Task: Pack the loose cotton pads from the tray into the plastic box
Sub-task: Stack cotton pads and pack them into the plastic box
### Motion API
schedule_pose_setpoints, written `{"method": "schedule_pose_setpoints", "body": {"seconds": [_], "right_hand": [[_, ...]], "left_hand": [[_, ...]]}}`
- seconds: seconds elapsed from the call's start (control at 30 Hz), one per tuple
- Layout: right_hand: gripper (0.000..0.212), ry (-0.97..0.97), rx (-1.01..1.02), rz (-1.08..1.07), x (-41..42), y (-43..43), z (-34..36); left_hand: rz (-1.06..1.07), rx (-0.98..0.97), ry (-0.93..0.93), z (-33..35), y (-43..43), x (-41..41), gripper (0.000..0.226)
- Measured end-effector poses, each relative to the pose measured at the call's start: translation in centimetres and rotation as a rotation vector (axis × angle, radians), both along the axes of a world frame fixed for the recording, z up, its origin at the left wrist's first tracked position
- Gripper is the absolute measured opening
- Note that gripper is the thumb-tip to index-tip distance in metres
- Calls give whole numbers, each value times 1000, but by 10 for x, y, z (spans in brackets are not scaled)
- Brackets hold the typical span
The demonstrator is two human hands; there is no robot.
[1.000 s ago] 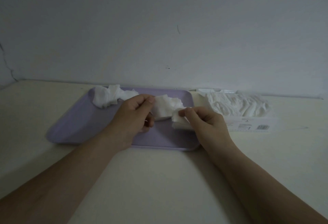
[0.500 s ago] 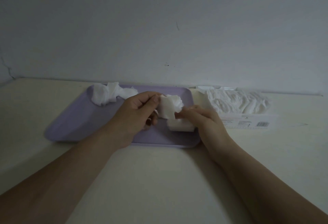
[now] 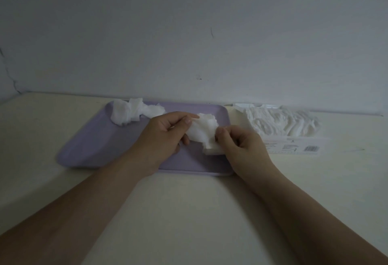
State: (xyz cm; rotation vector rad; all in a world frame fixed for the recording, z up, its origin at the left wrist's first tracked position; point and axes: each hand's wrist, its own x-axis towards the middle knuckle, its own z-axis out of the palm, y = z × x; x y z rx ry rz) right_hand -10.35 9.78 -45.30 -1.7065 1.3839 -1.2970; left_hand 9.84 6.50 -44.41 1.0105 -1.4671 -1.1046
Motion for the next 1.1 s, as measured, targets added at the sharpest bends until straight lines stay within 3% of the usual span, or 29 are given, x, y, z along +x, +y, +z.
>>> {"method": "schedule_pose_setpoints", "body": {"seconds": [0.27, 0.63, 0.83, 0.97, 1.1], "right_hand": [[31, 4, 18, -40, 0, -2, -2], [33, -58, 38, 19, 1, 1, 2], [32, -44, 41, 36, 2, 4, 4], [32, -70, 56, 44, 3, 4, 4], [26, -167, 95, 28, 4, 6, 7]], "left_hand": [[-55, 91, 84, 2, 0, 4, 17], [-169, 50, 26, 8, 6, 4, 48], [-80, -12, -7, 5, 4, 2, 26], [-31, -185, -93, 12, 2, 5, 19], [-103, -151, 3, 26, 2, 10, 15]]}}
